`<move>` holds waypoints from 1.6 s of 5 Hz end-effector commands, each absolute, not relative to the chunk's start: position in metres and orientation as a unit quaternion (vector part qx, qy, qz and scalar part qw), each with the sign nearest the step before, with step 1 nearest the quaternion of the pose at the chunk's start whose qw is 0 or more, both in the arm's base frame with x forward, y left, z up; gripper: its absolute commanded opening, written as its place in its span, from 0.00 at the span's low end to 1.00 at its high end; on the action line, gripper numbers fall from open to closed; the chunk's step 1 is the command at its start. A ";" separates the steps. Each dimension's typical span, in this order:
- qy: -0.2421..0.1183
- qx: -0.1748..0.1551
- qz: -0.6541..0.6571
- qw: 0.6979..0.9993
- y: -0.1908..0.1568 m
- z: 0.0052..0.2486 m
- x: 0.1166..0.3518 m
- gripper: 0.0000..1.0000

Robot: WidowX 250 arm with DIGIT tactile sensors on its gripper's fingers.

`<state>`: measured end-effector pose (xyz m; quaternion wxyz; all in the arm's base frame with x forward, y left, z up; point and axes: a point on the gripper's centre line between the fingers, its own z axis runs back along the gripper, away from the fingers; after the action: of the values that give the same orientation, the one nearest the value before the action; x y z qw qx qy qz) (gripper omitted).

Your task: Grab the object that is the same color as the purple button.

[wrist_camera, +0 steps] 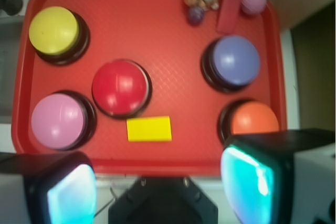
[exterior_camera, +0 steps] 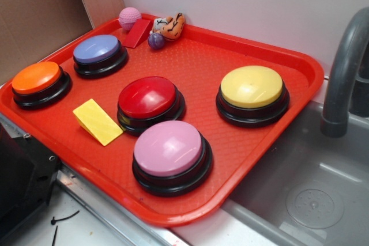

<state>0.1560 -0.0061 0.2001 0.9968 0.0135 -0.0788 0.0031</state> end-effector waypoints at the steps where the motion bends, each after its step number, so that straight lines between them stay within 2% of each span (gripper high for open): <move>1: -0.165 0.073 -0.009 0.984 0.012 0.166 0.212 1.00; 2: -0.205 0.061 0.016 0.977 0.020 0.149 0.234 1.00; 4: -0.237 0.057 0.037 0.969 0.036 0.115 0.271 1.00; 5: -0.241 0.064 0.067 0.966 0.043 0.098 0.290 1.00; 7: -0.237 0.061 0.100 0.964 0.057 0.074 0.303 1.00; 8: -0.227 0.079 0.110 0.964 0.062 0.063 0.312 1.00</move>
<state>0.3004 0.0567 0.0444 0.9708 0.0777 -0.2001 0.1067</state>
